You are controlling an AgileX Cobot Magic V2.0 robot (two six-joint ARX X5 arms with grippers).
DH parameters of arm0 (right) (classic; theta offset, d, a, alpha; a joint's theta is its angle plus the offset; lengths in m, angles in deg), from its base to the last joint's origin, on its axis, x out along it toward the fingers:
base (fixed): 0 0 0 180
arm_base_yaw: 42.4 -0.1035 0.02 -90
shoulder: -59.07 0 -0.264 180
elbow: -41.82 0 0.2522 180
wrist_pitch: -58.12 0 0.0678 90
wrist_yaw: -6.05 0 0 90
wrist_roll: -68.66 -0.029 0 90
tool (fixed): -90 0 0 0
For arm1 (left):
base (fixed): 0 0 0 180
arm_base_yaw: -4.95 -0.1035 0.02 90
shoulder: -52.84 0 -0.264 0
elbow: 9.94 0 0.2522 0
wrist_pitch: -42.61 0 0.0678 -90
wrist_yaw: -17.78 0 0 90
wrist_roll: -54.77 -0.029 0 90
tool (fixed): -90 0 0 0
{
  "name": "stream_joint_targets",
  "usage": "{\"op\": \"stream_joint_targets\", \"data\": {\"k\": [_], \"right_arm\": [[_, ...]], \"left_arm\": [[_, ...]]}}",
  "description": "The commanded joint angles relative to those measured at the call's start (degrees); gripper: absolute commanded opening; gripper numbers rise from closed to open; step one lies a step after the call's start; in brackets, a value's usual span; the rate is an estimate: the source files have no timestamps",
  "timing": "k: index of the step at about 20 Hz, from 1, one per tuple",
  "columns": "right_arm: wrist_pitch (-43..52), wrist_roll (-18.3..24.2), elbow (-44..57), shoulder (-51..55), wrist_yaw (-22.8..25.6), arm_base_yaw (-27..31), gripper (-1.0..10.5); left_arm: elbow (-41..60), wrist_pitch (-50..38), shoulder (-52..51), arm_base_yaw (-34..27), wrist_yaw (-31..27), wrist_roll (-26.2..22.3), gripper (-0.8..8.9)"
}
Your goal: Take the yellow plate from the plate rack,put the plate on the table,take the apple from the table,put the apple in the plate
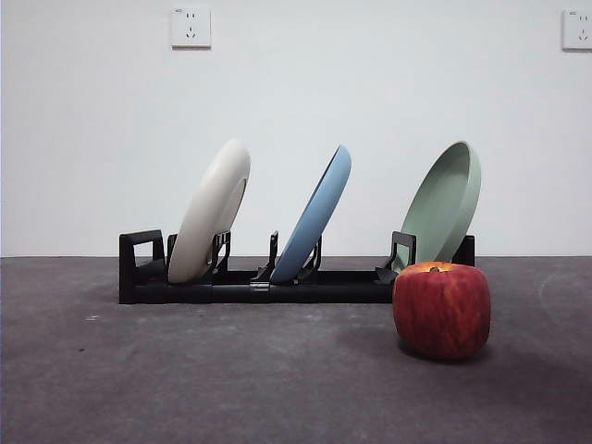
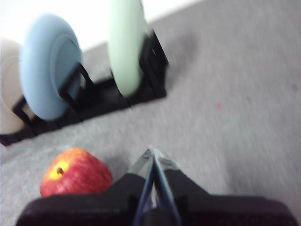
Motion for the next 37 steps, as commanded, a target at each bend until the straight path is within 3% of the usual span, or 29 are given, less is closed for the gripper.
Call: {"op": "stream_joint_targets", "data": {"k": [1, 8, 11, 18, 21, 23, 24, 27, 30, 37], "right_arm": [[-0.2, -1.6, -3.8, -3.5, 0.0, 0.1, -0.1], [-0.2, 2.0, -15.5, -20.4, -0.6, 0.2, -0.1], [-0.2, 3.5, -21.4, -28.4, -6.1, 0.2, -0.1], [-2.3, 7.2, -33.9, -45.5, -20.7, 0.1, 0.0], [-5.4, 10.4, -38.8, -50.8, -22.6, 0.1, 0.2], [-6.5, 12.0, -41.2, -53.2, -22.5, 0.1, 1.6], [-6.7, 12.0, -42.2, -54.1, -22.5, 0.1, 2.4], [-6.6, 12.0, -44.2, -56.1, -22.5, 0.1, 2.6], [-6.6, 12.0, -45.1, -56.7, -22.5, 0.1, 2.6], [-6.6, 12.0, -45.3, -56.8, -22.5, 0.1, 2.6]], "left_arm": [[-2.4, 0.1, 1.1, -0.2, 0.8, 5.7, -0.08], [-12.3, -0.1, 15.8, -0.2, 4.6, 5.6, -0.08], [-19.2, 0.0, 26.5, -0.2, 8.7, 5.2, -0.08], [-37.2, 0.9, 49.0, -0.2, 25.4, 5.1, -0.08], [-44.1, 2.6, 56.6, 0.0, 29.5, 5.0, -0.07], [-48.2, 3.9, 60.9, 0.5, 32.0, 3.6, -0.03], [-50.4, 5.0, 63.1, 1.0, 32.6, 3.5, 0.09], [-57.2, 7.6, 69.6, 3.4, 32.7, 3.5, 2.29], [-63.9, 8.8, 76.2, 6.7, 32.4, 3.5, 2.28], [-79.2, 12.5, 91.5, 13.8, 25.3, 0.3, 2.27]]}}
